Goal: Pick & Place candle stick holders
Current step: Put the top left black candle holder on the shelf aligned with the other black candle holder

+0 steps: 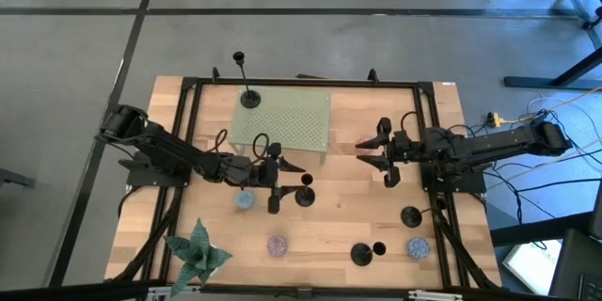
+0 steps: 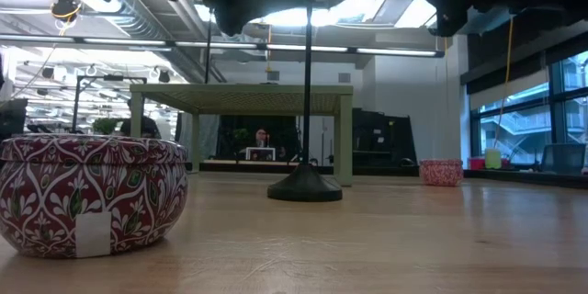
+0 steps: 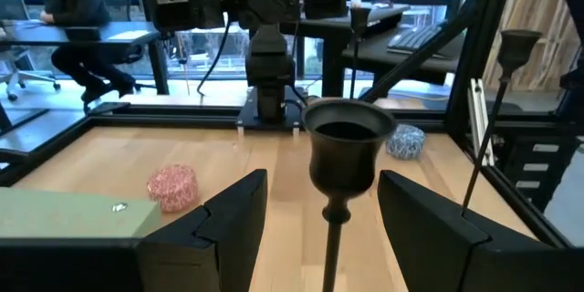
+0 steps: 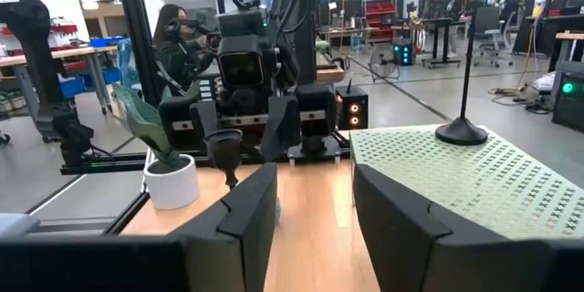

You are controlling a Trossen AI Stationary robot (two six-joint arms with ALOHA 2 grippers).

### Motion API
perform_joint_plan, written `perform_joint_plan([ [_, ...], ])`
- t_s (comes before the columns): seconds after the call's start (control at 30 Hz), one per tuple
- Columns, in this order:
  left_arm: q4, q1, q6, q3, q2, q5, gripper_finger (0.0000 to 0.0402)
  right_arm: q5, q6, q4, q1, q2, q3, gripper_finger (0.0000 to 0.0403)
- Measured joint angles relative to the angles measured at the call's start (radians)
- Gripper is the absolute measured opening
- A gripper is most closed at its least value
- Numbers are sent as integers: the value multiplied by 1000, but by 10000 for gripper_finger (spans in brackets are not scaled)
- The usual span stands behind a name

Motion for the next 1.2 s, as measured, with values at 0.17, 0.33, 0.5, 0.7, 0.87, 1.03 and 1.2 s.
perform_joint_plan([
  [0.17,29,0,0,0,6,-1,207,1,0,4,0,0,0,152],
  [0.33,57,0,0,0,6,-1,207,1,0,4,0,0,0,152],
  [0.5,58,9,0,0,6,-1,207,1,0,4,0,0,0,152],
  [0.7,59,32,-43,0,6,2,207,1,0,4,0,0,0,152],
  [0.87,57,40,-37,0,6,61,207,1,0,4,0,0,0,152],
  [1.03,56,39,-35,0,6,74,207,1,0,3,0,0,0,151],
  [1.2,56,39,-17,0,6,77,216,1,0,3,0,0,0,151],
])
